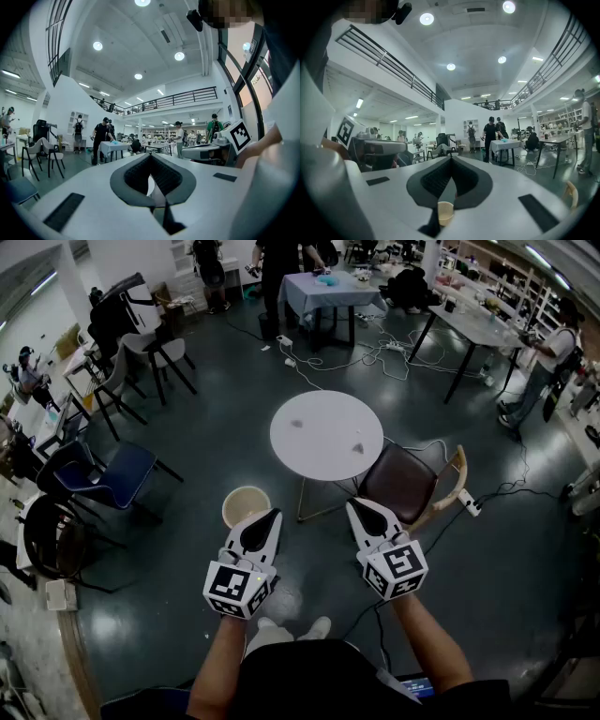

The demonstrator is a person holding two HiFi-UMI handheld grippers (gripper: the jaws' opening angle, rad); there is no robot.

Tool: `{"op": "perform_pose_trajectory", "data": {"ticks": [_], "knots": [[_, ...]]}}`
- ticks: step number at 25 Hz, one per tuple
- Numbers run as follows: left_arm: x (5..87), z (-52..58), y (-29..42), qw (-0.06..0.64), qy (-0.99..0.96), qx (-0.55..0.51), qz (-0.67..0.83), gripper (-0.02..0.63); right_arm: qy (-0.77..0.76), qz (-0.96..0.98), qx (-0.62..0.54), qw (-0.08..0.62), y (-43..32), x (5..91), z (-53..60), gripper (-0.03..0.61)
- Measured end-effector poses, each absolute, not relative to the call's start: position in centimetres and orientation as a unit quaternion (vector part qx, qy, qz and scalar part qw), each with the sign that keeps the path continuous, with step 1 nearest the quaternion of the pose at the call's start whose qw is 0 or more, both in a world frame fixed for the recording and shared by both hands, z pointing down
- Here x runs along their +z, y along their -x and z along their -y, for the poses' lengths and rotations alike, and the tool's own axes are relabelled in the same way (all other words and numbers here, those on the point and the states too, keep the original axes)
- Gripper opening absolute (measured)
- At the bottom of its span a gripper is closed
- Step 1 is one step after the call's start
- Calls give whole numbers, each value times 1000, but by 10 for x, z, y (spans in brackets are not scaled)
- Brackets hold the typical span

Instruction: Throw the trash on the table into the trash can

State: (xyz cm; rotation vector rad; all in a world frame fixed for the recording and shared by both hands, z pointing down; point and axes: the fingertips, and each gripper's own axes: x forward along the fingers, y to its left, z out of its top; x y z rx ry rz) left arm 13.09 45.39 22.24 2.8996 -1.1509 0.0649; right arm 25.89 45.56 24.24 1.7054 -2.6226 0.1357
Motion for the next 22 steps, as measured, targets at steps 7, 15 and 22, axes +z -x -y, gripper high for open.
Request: {"op": "perform_pose_trajectory", "data": {"ticks": [7,15,22], "knots": [[217,-459,-143,-2,-929,22,368,8,-546,837,40,5,-270,247,-455,17],[219,-451,-121,5,-922,28,387,8,-533,845,35,10,-252,247,-444,17],[224,-426,-121,-2,-923,36,383,8,-528,848,38,21,-243,255,-416,17]]}}
